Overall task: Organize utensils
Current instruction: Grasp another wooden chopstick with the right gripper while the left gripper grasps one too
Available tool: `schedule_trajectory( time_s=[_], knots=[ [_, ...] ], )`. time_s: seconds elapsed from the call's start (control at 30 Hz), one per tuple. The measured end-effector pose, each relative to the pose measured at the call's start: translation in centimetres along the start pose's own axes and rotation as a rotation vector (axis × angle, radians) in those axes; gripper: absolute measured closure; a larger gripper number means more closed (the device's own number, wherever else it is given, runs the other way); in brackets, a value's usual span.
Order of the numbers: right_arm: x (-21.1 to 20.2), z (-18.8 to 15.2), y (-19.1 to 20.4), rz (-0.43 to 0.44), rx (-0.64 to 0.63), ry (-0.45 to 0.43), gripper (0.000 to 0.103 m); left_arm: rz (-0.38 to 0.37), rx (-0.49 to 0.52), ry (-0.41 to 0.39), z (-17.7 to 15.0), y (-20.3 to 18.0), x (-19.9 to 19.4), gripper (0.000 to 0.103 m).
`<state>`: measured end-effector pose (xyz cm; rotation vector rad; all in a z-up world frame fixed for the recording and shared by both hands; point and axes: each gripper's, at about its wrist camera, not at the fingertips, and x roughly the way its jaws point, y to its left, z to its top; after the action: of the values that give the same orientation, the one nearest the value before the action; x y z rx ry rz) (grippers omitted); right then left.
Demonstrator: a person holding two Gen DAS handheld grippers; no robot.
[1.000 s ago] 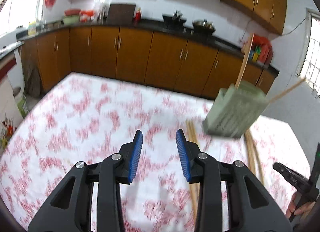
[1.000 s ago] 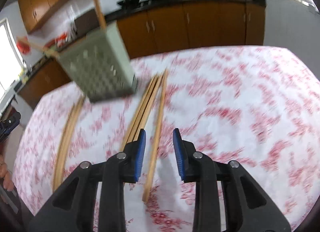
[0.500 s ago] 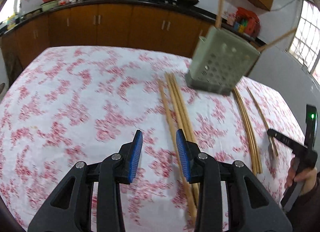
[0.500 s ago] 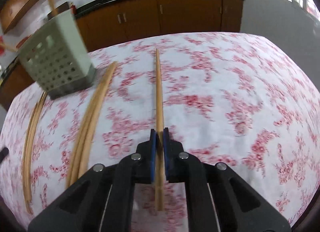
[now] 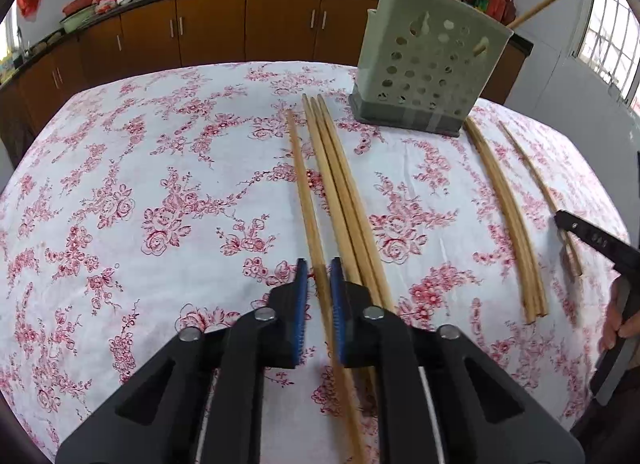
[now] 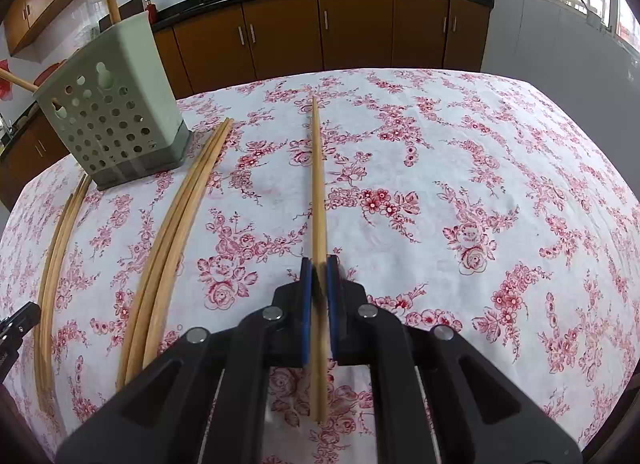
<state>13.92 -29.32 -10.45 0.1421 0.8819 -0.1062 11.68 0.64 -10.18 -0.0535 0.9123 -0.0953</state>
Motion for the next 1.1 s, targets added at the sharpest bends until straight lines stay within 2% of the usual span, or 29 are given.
schedule_trajectory(
  time_s=[0.13,0.3,0.43,0.83,1.1],
  knots=[
    [0.0,0.1,0.1,0.003,-0.015,-0.004,0.094,0.059,-0.022,-0.009,0.9,1.3,0.6,0.096],
    [0.2,0.3,0.6,0.039,-0.027,-0.006,0.094,0.116,-0.087,-0.015,2.9,5.1,1.7,0.096],
    [0.1,0.0,1.2,0.042,-0.053,-0.013,0.094,0.073,-0.067,-0.026,3.1,6.0,1.7,0.095],
    [0.1,0.0,0.9,0.052,-0.046,-0.014,0.094,0.048,-0.075,-0.036,2.7,6.1,1.4,0.093],
    [0.1,0.0,1.0,0.049,-0.049,-0.013,0.094,-0.008,-0.134,-0.044,2.8,6.9,1.4,0.092]
  ],
)
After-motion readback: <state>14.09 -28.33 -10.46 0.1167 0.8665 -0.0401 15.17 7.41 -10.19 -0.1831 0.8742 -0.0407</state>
